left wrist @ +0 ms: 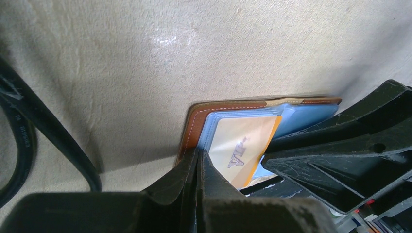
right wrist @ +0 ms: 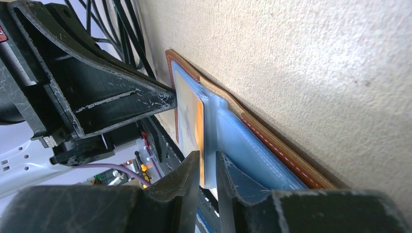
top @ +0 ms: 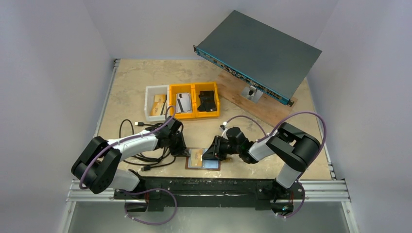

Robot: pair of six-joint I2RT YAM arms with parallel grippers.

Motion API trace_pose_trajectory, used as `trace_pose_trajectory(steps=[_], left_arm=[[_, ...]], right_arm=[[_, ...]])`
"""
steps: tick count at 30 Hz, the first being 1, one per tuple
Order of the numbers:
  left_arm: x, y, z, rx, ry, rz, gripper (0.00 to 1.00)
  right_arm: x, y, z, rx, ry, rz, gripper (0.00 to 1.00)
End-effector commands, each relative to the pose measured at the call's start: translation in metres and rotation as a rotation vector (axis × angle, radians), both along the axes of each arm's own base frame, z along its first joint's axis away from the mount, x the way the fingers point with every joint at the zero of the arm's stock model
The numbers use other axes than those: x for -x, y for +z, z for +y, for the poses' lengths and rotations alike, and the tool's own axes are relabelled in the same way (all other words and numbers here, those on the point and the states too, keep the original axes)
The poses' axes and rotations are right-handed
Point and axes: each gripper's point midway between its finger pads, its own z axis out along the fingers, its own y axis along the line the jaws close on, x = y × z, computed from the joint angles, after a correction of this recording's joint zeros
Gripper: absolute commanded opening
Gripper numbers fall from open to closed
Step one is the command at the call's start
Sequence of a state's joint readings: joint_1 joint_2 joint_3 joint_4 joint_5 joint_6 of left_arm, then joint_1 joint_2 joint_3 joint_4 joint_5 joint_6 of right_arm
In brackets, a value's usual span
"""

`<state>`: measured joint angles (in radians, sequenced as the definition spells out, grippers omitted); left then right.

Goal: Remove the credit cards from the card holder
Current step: Remove the credit card from the card holder.

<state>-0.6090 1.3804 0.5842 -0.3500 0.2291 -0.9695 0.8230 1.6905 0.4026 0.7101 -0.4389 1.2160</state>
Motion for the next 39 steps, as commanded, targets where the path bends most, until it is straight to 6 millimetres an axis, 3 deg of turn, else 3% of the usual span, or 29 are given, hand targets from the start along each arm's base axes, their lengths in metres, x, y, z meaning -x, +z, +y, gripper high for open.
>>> trace_pose_trajectory(steps=[1, 16, 25, 39], left_arm=[[0.014, -0.028, 0.035, -0.175, 0.025, 0.045, 0.00], [0.014, -0.031, 0.034, -0.171, 0.021, 0.053, 0.00], [0.014, -0.032, 0.035, -0.186, 0.010, 0.057, 0.00], [0.018, -0.035, 0.048, -0.229, 0.037, 0.071, 0.00]], right_arm=[[-0.007, 0.005, 0.008, -0.024, 0.004, -0.027, 0.20], [-0.005, 0.003, 0.016, -0.028, 0.018, -0.024, 0.15], [-0.005, 0.005, 0.018, -0.019, 0.027, -0.035, 0.03], [-0.002, -0.007, -0.010, 0.098, -0.009, -0.045, 0.00]])
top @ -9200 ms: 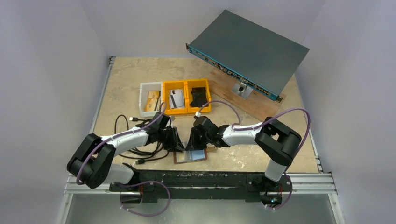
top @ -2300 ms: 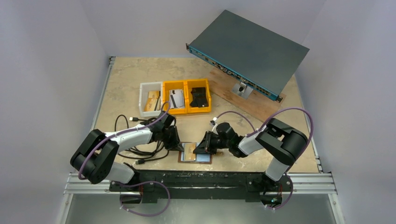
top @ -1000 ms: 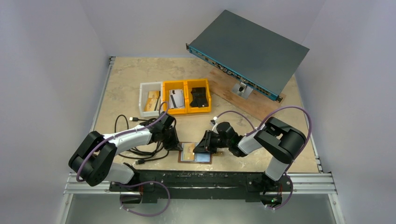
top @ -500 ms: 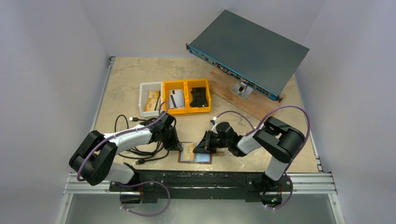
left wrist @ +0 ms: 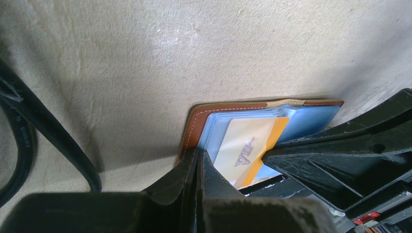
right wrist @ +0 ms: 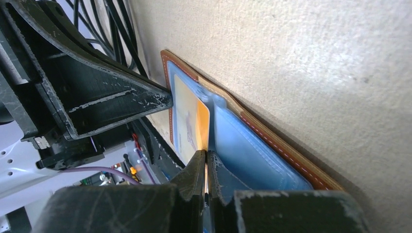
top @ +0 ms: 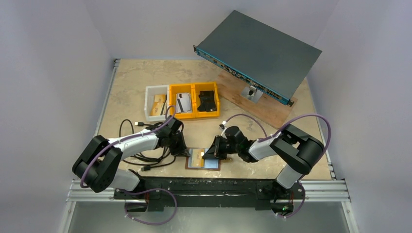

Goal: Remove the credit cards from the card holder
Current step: Remove the credit card from the card holder.

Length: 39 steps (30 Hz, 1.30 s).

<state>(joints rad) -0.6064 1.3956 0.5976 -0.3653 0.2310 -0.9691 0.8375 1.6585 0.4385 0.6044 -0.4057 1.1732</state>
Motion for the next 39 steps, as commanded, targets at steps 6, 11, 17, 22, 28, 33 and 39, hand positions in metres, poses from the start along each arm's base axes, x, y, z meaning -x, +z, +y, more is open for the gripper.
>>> trace_pose_trajectory(steps=[6, 11, 17, 22, 28, 33, 39], left_arm=[[0.018, -0.032, 0.050, -0.223, 0.036, 0.049, 0.00], [0.017, -0.032, 0.048, -0.213, 0.036, 0.045, 0.00], [0.016, -0.032, 0.046, -0.204, 0.035, 0.045, 0.00], [0.015, -0.029, 0.043, -0.188, 0.027, 0.033, 0.00], [0.015, -0.029, 0.043, -0.189, 0.028, 0.035, 0.00], [0.014, -0.029, 0.044, -0.193, 0.032, 0.036, 0.00], [0.013, -0.027, 0.044, -0.194, 0.029, 0.029, 0.00]], right_arm=[[-0.001, -0.012, -0.027, 0.077, -0.046, -0.016, 0.00], [-0.001, -0.009, -0.028, 0.058, -0.037, -0.032, 0.09], [-0.004, -0.009, -0.016, 0.012, -0.023, -0.020, 0.24], [-0.006, -0.012, -0.011, 0.005, -0.016, -0.010, 0.23], [-0.006, -0.011, -0.011, 0.005, -0.016, -0.009, 0.09], [-0.002, -0.013, -0.021, 0.040, -0.029, -0.007, 0.03], [-0.002, -0.009, -0.035, 0.085, -0.055, -0.023, 0.00]])
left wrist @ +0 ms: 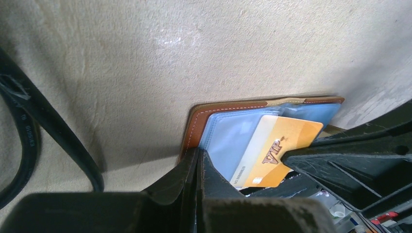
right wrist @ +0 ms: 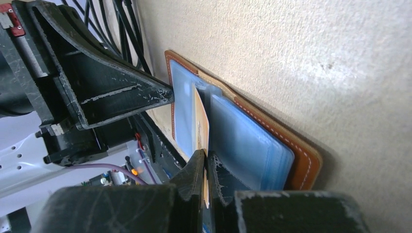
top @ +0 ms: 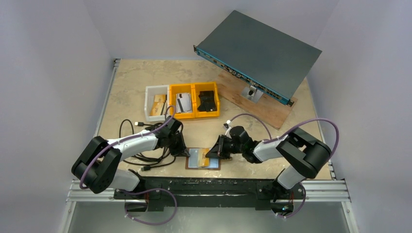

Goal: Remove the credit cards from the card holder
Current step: Remove the credit card from the card holder, then place the credit card in the storage box.

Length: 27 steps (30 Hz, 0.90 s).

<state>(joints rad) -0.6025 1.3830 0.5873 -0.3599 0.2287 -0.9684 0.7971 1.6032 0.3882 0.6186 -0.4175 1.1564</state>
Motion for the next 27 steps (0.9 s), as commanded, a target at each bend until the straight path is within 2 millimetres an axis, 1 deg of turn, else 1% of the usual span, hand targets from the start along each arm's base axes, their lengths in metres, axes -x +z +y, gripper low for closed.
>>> trace_pose_trajectory(steps=[1, 7, 11, 14, 17, 20, 22, 24, 27], left_arm=[[0.013, -0.027, 0.042, -0.195, 0.026, 0.036, 0.00], [0.009, -0.022, 0.039, -0.182, 0.022, 0.019, 0.00], [0.003, -0.013, 0.033, -0.155, 0.014, -0.015, 0.00], [-0.006, 0.004, 0.024, -0.105, -0.003, -0.065, 0.00], [-0.017, 0.030, 0.013, -0.047, -0.032, -0.135, 0.00], [-0.025, 0.056, 0.007, -0.012, -0.056, -0.199, 0.14], [-0.026, 0.070, 0.004, 0.011, -0.073, -0.232, 0.28], [-0.025, 0.081, 0.002, 0.035, -0.091, -0.255, 0.37], [-0.021, 0.091, -0.004, 0.086, -0.123, -0.277, 0.48]], right_arm=[[0.002, -0.014, -0.023, 0.109, -0.037, -0.003, 0.00], [0.000, -0.006, -0.033, 0.138, -0.057, -0.024, 0.00], [-0.004, 0.010, -0.034, 0.137, -0.070, -0.056, 0.00], [-0.011, 0.029, -0.031, 0.118, -0.075, -0.096, 0.00], [-0.016, 0.043, -0.028, 0.105, -0.077, -0.120, 0.00], [-0.018, 0.051, -0.025, 0.094, -0.071, -0.133, 0.00], [-0.019, 0.057, -0.022, 0.083, -0.068, -0.142, 0.00], [-0.020, 0.062, -0.020, 0.070, -0.064, -0.149, 0.00], [-0.022, 0.074, -0.013, 0.033, -0.053, -0.160, 0.00]])
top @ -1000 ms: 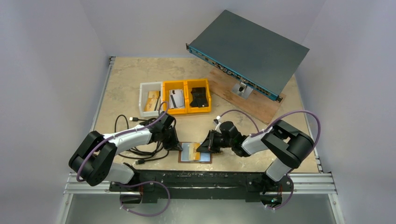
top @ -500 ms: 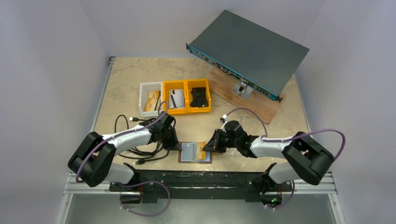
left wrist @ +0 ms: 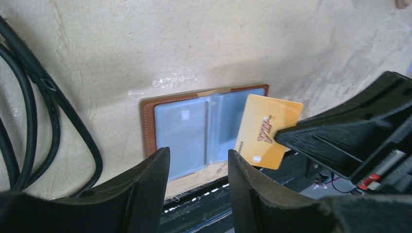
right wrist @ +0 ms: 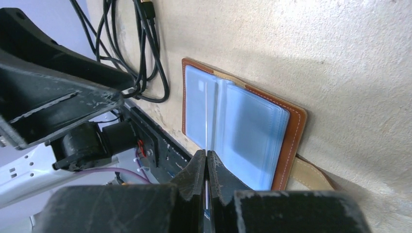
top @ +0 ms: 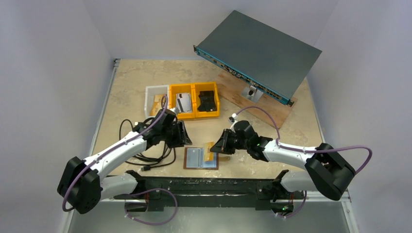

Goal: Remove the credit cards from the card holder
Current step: Place the credit card in the storage box.

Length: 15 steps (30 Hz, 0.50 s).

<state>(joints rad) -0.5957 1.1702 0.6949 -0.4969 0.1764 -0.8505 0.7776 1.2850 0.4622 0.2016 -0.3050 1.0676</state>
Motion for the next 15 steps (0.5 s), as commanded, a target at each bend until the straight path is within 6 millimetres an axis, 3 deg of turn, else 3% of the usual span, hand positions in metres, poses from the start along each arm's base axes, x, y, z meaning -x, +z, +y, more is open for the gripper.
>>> trace_pose_trajectory(steps=[1, 8, 15], left_arm=[[0.002, 0.026, -0.009, 0.074, -0.078, -0.056, 0.51], [0.008, 0.055, -0.028, 0.262, -0.180, -0.101, 0.60], [0.015, 0.089, -0.044, 0.421, -0.275, -0.149, 0.63]], right_arm=[[-0.011, 0.033, 0.013, -0.071, 0.019, -0.066, 0.00], [-0.018, 0.079, 0.031, -0.234, 0.077, -0.094, 0.00], [-0.009, 0.115, 0.046, -0.391, 0.170, -0.111, 0.00]])
